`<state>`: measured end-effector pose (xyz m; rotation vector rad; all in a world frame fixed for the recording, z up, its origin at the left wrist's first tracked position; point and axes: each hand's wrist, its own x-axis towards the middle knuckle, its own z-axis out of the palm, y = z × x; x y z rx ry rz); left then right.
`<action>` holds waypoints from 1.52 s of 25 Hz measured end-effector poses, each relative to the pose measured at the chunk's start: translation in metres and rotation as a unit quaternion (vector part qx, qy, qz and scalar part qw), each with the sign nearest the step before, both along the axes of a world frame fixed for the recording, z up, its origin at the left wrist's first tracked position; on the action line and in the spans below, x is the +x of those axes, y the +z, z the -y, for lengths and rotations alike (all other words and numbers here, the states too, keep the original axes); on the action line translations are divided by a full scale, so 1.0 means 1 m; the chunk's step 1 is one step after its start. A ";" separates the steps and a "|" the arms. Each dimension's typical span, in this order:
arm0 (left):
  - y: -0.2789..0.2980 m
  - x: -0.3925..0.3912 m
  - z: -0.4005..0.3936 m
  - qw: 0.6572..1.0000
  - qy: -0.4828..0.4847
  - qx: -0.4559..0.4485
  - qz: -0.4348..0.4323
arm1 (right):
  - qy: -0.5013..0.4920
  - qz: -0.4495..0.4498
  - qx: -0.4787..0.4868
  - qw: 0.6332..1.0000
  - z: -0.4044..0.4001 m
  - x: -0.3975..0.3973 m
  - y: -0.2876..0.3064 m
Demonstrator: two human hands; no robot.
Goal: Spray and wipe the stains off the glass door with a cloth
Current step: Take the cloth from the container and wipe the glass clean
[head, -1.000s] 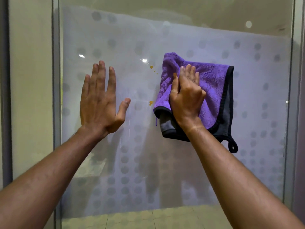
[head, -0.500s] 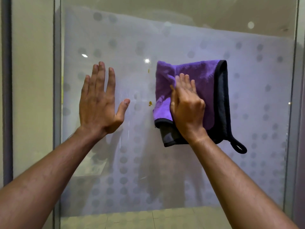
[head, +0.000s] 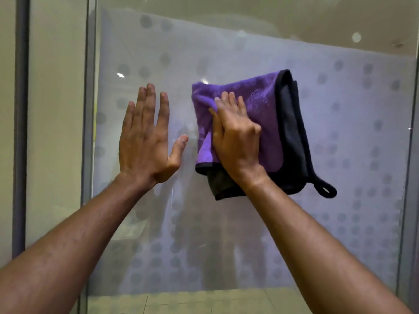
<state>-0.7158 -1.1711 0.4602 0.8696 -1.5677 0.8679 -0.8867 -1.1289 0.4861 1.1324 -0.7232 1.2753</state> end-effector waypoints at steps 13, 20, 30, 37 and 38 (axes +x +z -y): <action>0.000 0.003 -0.002 1.000 -0.018 0.002 0.000 | 0.049 0.131 0.010 0.990 -0.002 0.009 0.011; 0.000 0.013 0.000 0.999 -0.040 0.000 0.014 | 0.015 0.113 0.021 0.993 -0.001 0.012 0.010; -0.001 0.030 0.005 0.998 -0.056 0.006 -0.004 | 0.040 -0.008 0.028 0.999 0.009 0.048 0.033; -0.002 0.033 0.005 0.999 -0.050 0.003 -0.007 | 0.056 -0.014 0.116 0.992 -0.006 0.015 -0.025; -0.002 0.033 0.006 0.999 -0.051 0.003 -0.007 | 0.068 0.013 0.078 0.995 -0.004 0.017 -0.016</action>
